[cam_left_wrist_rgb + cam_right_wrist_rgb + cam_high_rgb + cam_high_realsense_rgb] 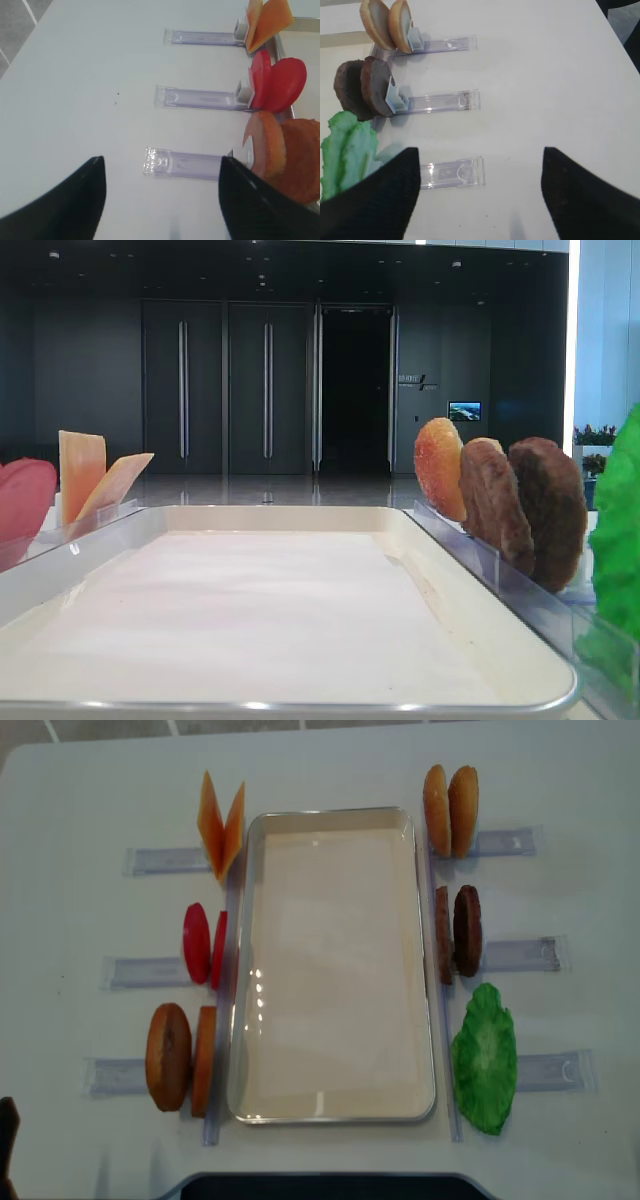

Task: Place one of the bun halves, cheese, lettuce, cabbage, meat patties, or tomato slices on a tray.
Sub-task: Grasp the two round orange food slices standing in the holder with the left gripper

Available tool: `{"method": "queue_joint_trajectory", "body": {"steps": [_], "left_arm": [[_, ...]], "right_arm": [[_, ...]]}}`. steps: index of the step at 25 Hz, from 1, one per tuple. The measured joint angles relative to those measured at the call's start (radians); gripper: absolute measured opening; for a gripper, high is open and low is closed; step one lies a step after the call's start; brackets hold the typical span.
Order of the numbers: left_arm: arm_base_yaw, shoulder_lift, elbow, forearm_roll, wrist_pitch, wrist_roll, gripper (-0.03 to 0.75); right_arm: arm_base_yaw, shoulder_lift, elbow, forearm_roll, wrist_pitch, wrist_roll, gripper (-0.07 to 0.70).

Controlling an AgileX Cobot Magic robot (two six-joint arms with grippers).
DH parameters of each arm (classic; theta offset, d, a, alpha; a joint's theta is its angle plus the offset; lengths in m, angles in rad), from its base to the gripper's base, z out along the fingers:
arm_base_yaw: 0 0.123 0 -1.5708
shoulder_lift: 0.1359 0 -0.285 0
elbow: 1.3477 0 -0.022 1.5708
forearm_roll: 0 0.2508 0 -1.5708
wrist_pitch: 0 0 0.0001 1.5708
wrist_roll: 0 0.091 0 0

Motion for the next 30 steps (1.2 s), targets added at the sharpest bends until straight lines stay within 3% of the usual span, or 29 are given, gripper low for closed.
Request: {"method": "queue_joint_trajectory", "body": {"steps": [20, 30], "left_arm": [[0.0, 0.014, -0.006, 0.0, 0.006, -0.001, 0.535], [0.0, 0.226, -0.068, -0.008, 0.137, -0.04, 0.535]], "right_arm": [[0.0, 0.0, 0.0, 0.0, 0.0, 0.0, 0.514], [0.0, 0.0, 0.0, 0.0, 0.0, 0.0, 0.514]]}}
